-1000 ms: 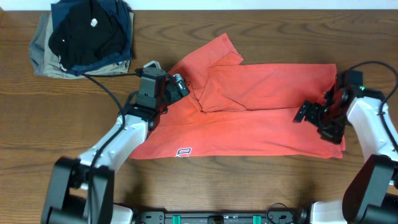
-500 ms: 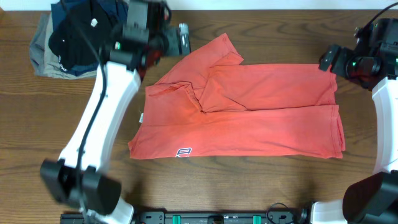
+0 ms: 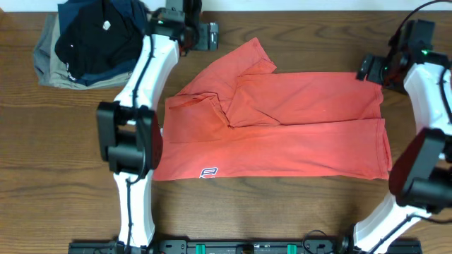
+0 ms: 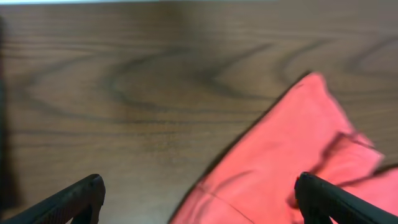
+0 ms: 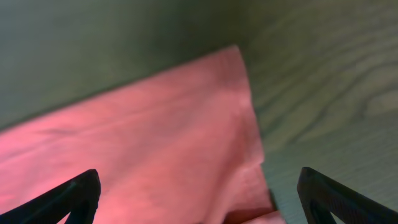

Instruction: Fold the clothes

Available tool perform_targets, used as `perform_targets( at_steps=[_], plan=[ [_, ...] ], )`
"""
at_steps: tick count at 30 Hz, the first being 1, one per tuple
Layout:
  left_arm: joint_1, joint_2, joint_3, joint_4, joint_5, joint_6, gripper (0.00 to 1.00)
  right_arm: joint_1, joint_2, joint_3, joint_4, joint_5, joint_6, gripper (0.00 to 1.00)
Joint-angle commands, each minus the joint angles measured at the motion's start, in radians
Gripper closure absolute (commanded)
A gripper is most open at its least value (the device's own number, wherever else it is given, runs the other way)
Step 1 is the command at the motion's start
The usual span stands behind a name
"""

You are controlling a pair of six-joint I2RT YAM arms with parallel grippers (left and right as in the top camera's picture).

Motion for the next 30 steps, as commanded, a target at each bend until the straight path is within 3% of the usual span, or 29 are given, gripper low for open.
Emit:
perform_targets(
  at_steps=[1,5,18,30],
  plan=[
    [0.000,0.028,0.024,0.038,0.024,0.045,0.02,0.005,0.041,0.037,0.002,0.093,-0.044,0.01],
    [0.000,0.068,0.023,0.080,0.089,0.044,0.02,-0.013,0.084,0.037,0.026,0.096,-0.036,0.01],
    [-0.024,0.160,0.011,0.155,0.087,0.075,0.01,-0.047,0.160,0.035,0.050,0.074,-0.047,0.01],
    [-0.066,0.196,0.004,0.125,0.083,0.078,0.01,-0.054,0.177,0.035,0.039,0.072,-0.043,0.01]
  ],
)
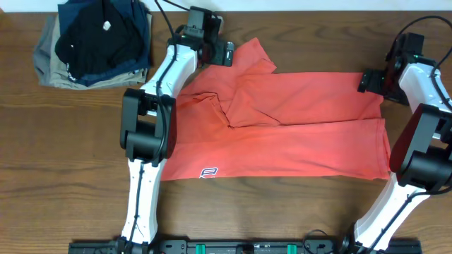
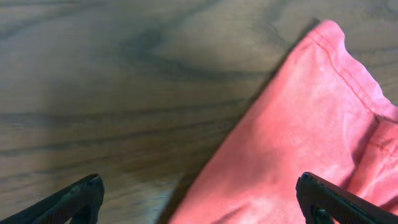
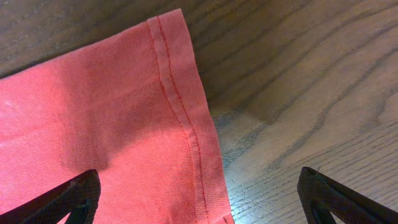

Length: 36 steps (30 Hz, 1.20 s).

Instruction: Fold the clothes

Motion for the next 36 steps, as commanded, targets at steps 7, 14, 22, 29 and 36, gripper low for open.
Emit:
perform_targets(
  at_steps=[7,14,22,29,36],
  plan=[
    [-0.010,0.020,-0.006,-0.014,-0.048,0.028,0.02,-0.009,0.004,0.017,-0.015,-0.012,-0.005,0.01],
    [-0.017,0.020,-0.008,-0.071,-0.048,0.028,0.10,-0.009,0.004,0.017,-0.015,-0.012,0.010,0.01],
    [-0.020,0.020,-0.016,-0.124,-0.047,0.028,0.10,-0.009,0.004,0.017,-0.017,-0.012,0.011,0.01],
    [-0.024,0.021,-0.064,-0.118,-0.047,0.032,0.13,-0.009,0.004,0.017,-0.015,-0.008,0.024,0.01],
    [-0.024,0.021,-0.086,-0.090,-0.069,0.047,0.85,-0.030,0.004,0.017,0.005,0.037,0.082,0.01]
  ],
)
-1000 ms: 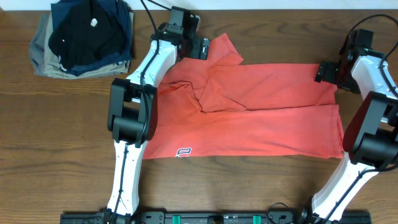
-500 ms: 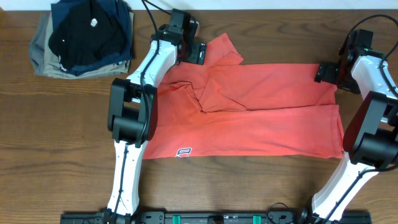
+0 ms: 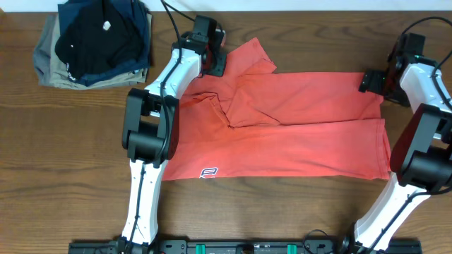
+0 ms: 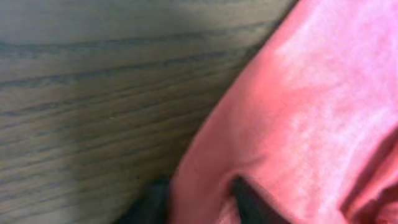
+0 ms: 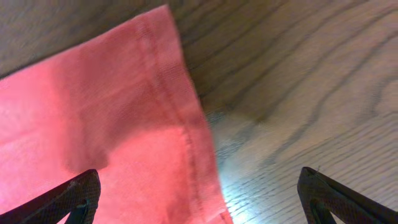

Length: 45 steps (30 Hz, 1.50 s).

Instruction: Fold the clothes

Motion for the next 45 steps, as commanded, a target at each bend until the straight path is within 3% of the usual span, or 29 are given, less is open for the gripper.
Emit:
perform_targets(
  at_steps=[1,5,11,20,26,31,32,35,38,43,45],
  plan=[
    [-0.006,0.023,-0.035,0.000,-0.007,0.004,0.86,-0.023,0.004,0.017,0.011,0.028,0.036,0.01],
    [-0.006,0.023,-0.035,0.020,-0.008,0.004,0.94,-0.031,0.005,0.017,0.034,0.024,0.035,0.01],
    [-0.006,0.023,-0.035,0.026,-0.008,0.004,0.94,-0.031,0.005,0.017,0.101,-0.089,-0.061,0.01],
    [-0.006,0.023,-0.035,0.026,-0.008,0.004,0.94,-0.031,0.048,0.017,0.182,-0.167,-0.085,0.01],
    [-0.006,0.023,-0.035,0.026,-0.008,0.004,0.94,-0.031,0.124,0.018,0.227,-0.206,-0.084,0.16],
    [-0.006,0.023,-0.035,0.026,-0.008,0.004,0.94,-0.031,0.140,0.018,0.243,-0.205,-0.084,0.19],
    [-0.006,0.023,-0.035,0.026,-0.007,0.004,0.95,-0.031,0.140,0.018,0.247,-0.205,-0.084,0.23],
    [-0.006,0.023,-0.034,0.030,-0.006,0.004,0.94,-0.031,0.139,0.018,0.249,-0.205,-0.084,0.57],
    [-0.006,0.014,-0.034,0.029,0.004,0.004,0.94,-0.031,0.139,0.018,0.248,-0.204,-0.080,0.75],
    [-0.006,-0.022,-0.034,0.021,0.004,0.003,0.94,-0.031,0.131,0.019,0.233,-0.200,-0.063,0.99],
    [-0.006,-0.047,-0.034,0.018,0.004,0.003,0.94,-0.031,0.119,0.019,0.224,-0.198,-0.042,0.99]
  ],
)
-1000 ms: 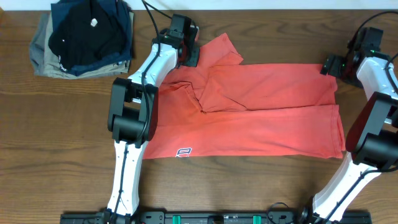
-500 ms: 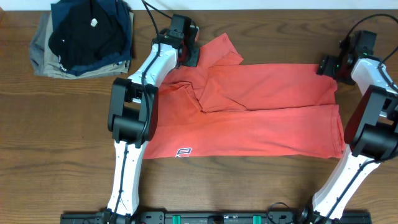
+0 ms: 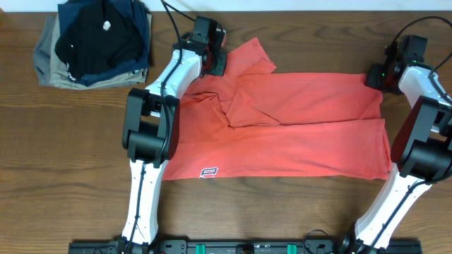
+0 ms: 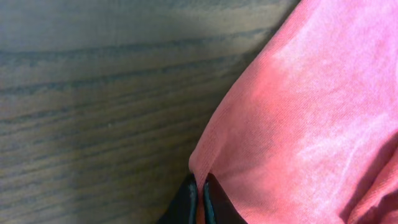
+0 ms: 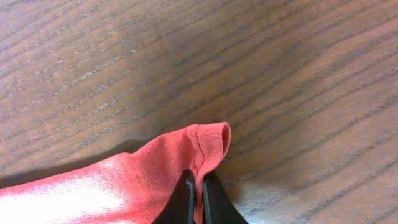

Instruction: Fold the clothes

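A red shirt (image 3: 282,127) lies spread on the wooden table, its upper left sleeve folded over the body. My left gripper (image 3: 214,62) is shut on the shirt's far left edge; in the left wrist view the fabric (image 4: 298,112) is pinched between the dark fingertips (image 4: 200,202). My right gripper (image 3: 380,76) is shut on the far right corner, where the hemmed corner (image 5: 208,140) rises out of the closed fingertips (image 5: 197,199).
A stack of folded dark and khaki clothes (image 3: 95,42) sits at the far left corner of the table (image 3: 70,176). Both white arms reach across the table's sides toward its far edge.
The right gripper, open beside the shirt's hem then, is now shut on the far right corner. The left gripper's fingers have closed tight on the left edge.
Both grippers were open near the shirt's far edge, the left one off the cloth. The left then stood at the sleeve edge, and later had fabric between its fingers. The right stayed open over the right hem. Now both are shut on the shirt.
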Available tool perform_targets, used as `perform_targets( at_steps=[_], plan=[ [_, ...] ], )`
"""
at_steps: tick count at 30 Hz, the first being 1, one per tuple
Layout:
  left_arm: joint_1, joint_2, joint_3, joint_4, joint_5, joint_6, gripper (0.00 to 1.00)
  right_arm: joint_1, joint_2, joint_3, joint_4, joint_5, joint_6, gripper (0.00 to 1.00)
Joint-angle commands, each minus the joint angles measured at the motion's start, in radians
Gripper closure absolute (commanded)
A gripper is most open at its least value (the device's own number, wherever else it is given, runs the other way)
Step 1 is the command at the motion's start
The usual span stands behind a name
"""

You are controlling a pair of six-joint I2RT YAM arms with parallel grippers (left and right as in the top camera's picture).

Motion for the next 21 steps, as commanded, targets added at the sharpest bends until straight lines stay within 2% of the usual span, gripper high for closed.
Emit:
perform_targets(
  at_steps=[1,7,21],
  plan=[
    [-0.005,-0.061,-0.023,-0.022,0.002,-0.002,0.94,-0.004,0.005,0.005,-0.024,0.001,0.042,0.99],
    [-0.005,-0.158,-0.023,-0.103,0.002,-0.002,0.94,-0.004,-0.048,0.005,-0.079,0.072,0.100,0.99],
    [-0.002,-0.390,-0.023,-0.412,0.001,-0.033,0.94,-0.004,-0.194,0.005,-0.241,0.147,0.193,0.99]
  ],
)
